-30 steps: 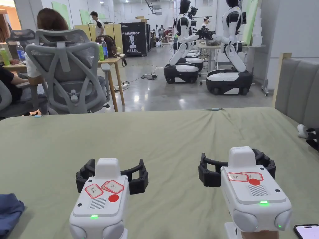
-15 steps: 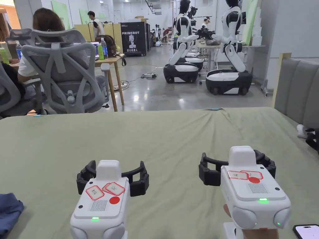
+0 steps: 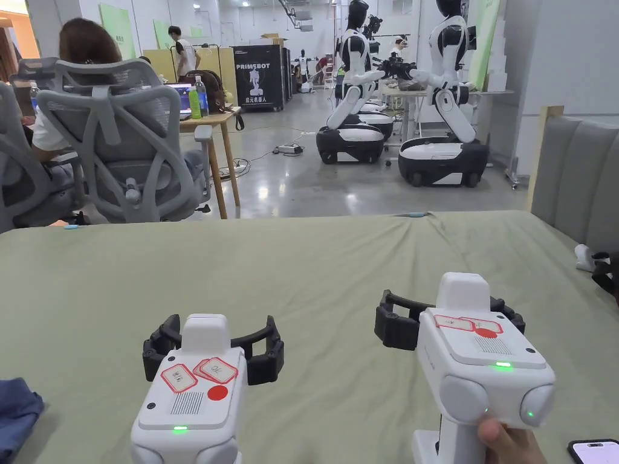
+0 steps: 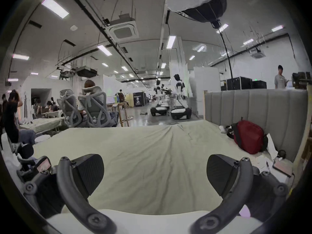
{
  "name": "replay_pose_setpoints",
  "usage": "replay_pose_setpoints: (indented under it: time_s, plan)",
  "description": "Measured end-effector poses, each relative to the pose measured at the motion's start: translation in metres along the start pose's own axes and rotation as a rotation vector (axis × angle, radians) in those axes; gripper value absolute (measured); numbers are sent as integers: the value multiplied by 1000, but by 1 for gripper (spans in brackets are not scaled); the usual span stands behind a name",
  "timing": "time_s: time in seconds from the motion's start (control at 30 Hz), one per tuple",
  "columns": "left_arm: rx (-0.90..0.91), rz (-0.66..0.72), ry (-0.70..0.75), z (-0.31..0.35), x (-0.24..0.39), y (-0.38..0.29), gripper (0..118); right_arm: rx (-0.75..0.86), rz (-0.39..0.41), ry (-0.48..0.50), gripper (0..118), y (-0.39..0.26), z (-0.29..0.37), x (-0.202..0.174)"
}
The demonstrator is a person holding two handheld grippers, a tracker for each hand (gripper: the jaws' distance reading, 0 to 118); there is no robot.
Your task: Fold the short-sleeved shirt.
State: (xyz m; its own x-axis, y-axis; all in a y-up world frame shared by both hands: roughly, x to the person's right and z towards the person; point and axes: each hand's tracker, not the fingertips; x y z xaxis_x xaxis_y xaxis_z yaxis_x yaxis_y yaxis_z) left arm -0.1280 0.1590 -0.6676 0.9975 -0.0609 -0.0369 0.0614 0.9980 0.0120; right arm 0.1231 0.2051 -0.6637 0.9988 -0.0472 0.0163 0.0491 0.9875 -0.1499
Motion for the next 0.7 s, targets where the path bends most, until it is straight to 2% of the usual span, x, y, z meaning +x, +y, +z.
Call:
replay_pose_setpoints:
  time_s: [0.17, 0.37, 0.7]
  plan:
    - [3, -2, 8, 1, -2, 2, 118, 13, 22, 28, 118, 0, 0, -2]
    - [0, 1, 14, 1, -3, 0, 118, 18, 53, 16, 118, -2, 0, -3]
    - [-9, -1, 21, -1, -2, -4, 118, 5, 48, 29, 118, -2, -7, 7]
